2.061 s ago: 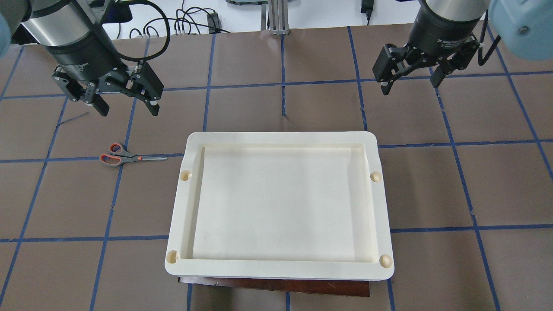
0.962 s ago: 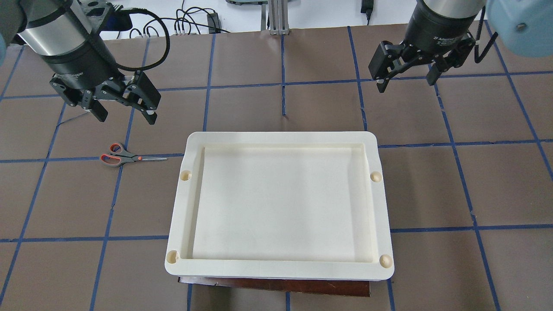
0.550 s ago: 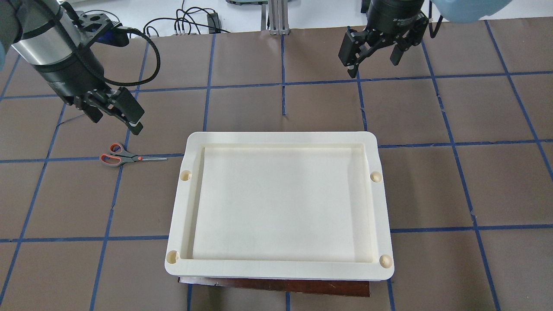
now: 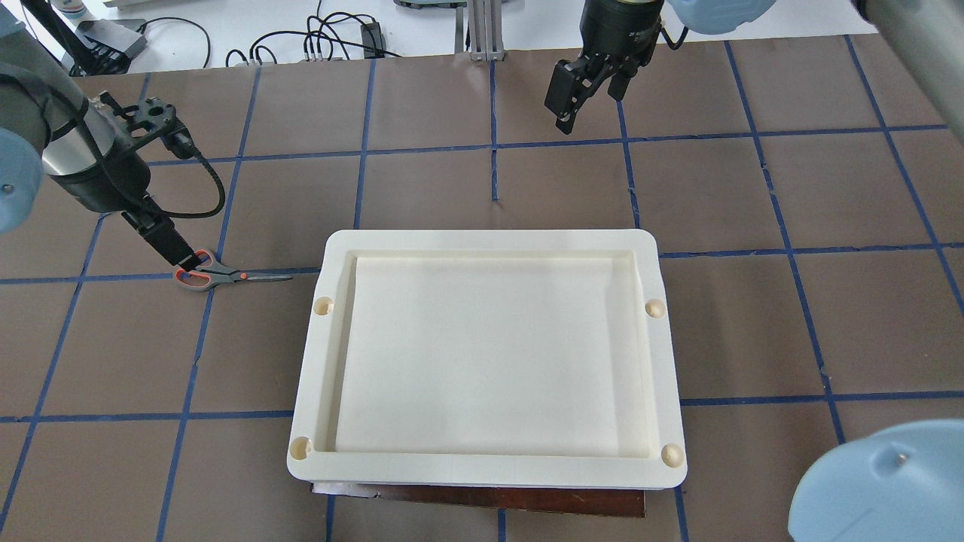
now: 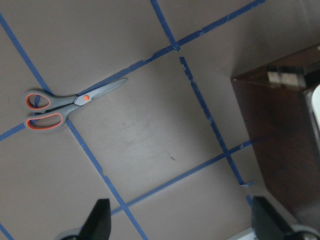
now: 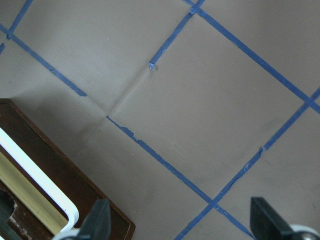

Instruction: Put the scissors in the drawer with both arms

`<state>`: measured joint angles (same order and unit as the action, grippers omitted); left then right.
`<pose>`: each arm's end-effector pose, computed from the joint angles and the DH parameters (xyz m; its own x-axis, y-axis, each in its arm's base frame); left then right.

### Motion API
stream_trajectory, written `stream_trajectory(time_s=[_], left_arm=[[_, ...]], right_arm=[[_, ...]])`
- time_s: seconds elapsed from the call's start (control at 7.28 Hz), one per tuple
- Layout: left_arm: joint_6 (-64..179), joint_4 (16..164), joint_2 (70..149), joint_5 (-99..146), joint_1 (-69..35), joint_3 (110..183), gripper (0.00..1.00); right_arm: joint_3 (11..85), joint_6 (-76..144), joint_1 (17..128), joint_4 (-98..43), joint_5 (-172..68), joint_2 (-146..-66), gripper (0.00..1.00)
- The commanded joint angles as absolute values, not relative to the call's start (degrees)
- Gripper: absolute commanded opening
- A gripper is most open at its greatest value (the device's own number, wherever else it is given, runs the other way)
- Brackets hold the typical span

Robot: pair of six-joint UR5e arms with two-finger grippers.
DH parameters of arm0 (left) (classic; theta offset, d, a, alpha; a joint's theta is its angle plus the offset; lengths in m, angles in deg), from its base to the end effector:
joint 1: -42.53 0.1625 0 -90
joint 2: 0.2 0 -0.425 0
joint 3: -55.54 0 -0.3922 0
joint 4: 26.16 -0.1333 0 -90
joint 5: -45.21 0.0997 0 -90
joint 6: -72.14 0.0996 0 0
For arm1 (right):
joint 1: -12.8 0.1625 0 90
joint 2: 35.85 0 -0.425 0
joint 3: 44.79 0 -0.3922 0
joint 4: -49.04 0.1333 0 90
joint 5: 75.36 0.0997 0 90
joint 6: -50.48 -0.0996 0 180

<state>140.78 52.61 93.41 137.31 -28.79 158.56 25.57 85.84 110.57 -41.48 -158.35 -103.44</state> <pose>0.0349 -0.5080 0.3659 -0.6422 0.7629 0.0744 0.7665 0.6385 0.0683 0.2319 -0.6239 0.4338 -0.7244 -0.6785 -0.1222 -0.6797 0.7325 -0.0386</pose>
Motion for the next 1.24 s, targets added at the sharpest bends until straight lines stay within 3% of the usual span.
stream_trajectory(time_s=[0.0, 0.41, 1.1], left_arm=[[152.36, 44.45, 97.95, 138.55, -27.08, 161.53, 0.99], [164.74, 29.6, 101.57, 141.45, -26.03, 168.99, 0.99], [179.45, 20.98, 109.81, 136.89, -25.77, 168.49, 0.99]], right_arm=[[28.67, 94.42, 112.71, -41.05, -155.97, -103.35, 1.0], [32.62, 99.32, 114.57, -38.86, -152.72, -102.91, 1.0], [34.49, 106.72, 114.93, -39.29, -149.89, -101.25, 1.0]])
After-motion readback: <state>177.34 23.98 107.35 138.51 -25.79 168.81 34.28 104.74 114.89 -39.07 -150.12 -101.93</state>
